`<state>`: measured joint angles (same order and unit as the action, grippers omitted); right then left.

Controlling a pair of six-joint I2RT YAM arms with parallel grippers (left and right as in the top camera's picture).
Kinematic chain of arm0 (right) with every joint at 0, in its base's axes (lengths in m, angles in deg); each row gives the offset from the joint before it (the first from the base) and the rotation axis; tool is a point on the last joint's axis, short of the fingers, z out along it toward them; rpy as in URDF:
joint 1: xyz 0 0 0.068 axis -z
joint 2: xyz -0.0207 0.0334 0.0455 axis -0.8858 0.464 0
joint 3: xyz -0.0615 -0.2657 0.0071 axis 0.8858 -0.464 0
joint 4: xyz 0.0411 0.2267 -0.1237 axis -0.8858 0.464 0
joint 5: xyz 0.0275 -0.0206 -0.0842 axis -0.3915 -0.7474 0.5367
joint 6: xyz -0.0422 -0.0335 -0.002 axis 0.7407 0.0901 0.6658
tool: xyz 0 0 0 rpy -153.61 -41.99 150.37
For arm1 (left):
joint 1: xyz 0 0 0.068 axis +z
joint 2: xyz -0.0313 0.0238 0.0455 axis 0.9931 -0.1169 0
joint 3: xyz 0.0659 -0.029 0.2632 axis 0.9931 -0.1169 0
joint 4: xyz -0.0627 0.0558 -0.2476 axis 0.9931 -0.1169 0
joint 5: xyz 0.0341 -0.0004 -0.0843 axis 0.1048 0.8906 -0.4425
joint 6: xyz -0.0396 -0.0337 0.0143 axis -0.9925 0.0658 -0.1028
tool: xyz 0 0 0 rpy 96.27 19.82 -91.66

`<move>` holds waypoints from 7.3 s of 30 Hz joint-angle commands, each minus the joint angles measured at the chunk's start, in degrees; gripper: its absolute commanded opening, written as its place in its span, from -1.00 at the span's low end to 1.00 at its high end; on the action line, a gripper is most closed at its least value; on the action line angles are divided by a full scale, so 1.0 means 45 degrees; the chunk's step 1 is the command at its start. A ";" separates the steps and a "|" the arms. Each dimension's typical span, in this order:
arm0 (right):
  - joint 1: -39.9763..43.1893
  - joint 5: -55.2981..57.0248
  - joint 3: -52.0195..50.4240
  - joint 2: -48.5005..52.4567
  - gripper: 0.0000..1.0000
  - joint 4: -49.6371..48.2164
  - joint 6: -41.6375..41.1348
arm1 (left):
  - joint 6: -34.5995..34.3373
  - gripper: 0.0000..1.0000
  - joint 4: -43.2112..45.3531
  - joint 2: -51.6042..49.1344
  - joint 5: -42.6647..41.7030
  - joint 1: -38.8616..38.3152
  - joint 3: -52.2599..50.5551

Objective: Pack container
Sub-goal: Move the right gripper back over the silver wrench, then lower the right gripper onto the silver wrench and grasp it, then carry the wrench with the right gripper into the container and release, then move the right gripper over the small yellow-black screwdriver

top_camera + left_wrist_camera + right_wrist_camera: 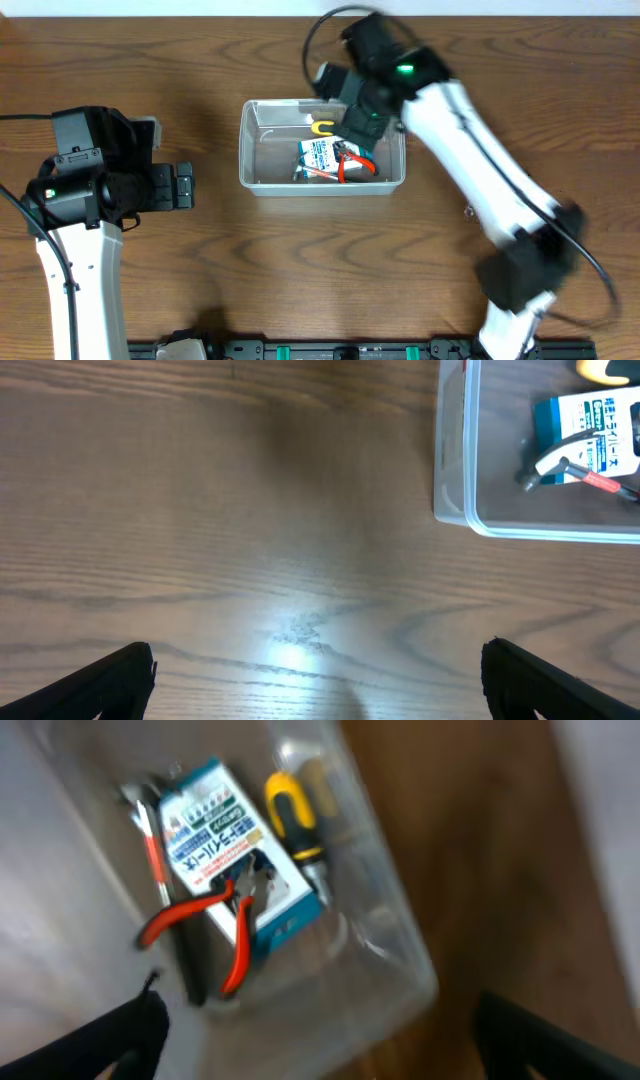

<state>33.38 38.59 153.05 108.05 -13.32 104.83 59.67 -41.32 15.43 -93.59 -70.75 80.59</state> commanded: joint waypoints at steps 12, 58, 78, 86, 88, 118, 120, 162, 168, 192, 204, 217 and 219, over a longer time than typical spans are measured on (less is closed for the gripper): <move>0.5513 0.0500 0.0316 -0.4284 0.98 0.4911 -0.9855 | -0.0359 0.96 -0.0146 0.0024 -0.0073 -0.0029 -0.0107; 0.6431 0.0767 -0.6217 0.2730 0.99 -0.1632 -0.5581 | -0.0641 0.96 -0.0141 0.0019 -0.0073 -0.0029 -0.0107; 0.6421 0.0792 -0.7325 0.2735 0.32 -0.2035 -0.5712 | -0.0646 0.96 -0.0146 0.0024 -0.0073 -0.0029 -0.0107; 0.6421 0.0748 -0.7325 0.2735 0.01 -0.2108 -0.5761 | -0.0646 0.96 -0.0151 0.0019 -0.0073 -0.0029 -0.0107; 0.6421 0.0753 -0.7325 0.2735 -0.10 -0.2103 -0.5761 | -0.0646 0.96 -0.0151 0.0019 -0.0073 -0.0029 -0.0107; 0.6421 0.0743 -0.7325 0.2735 -0.97 -0.2215 -0.5761 | -0.0646 0.96 -0.0146 0.0019 -0.0073 -0.0029 -0.0107; 0.6421 0.0602 -0.7325 0.2735 -0.97 -0.2307 -0.5761 | -0.0641 0.96 -0.0146 0.0019 -0.0073 -0.0029 -0.0107; -0.1632 -0.2327 -0.1452 0.1370 -0.97 -0.2599 0.4425 | -0.0646 0.96 -0.0107 0.0019 -0.0073 -0.0029 -0.0107; -0.2254 -0.2351 -0.1452 0.3060 -0.97 -0.2365 0.4221 | -0.0646 0.96 -0.0107 0.0019 -0.0073 -0.0029 -0.0107; -0.1744 -0.0126 -0.1239 0.2205 0.36 -0.2968 0.0889 | -0.0641 0.96 -0.0092 0.0019 -0.0073 -0.0029 -0.0107; 0.3279 0.0316 0.0180 -0.2968 0.99 -0.0432 -0.8218 | -0.0646 0.96 -0.0058 0.0019 -0.0073 -0.0029 -0.0107; 1.0525 0.0165 -0.1200 -0.3852 0.98 0.3842 -0.9549 | -0.0646 0.96 -0.0058 0.0019 -0.0073 -0.0029 -0.0107; 1.0943 0.0136 -0.2030 -0.3852 0.99 0.3551 -0.9296 | -0.0646 0.96 -0.0063 0.0019 -0.0073 -0.0029 -0.0107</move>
<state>80.48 39.99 147.70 90.33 3.33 63.28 56.87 -41.43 15.43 -93.59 -70.75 80.55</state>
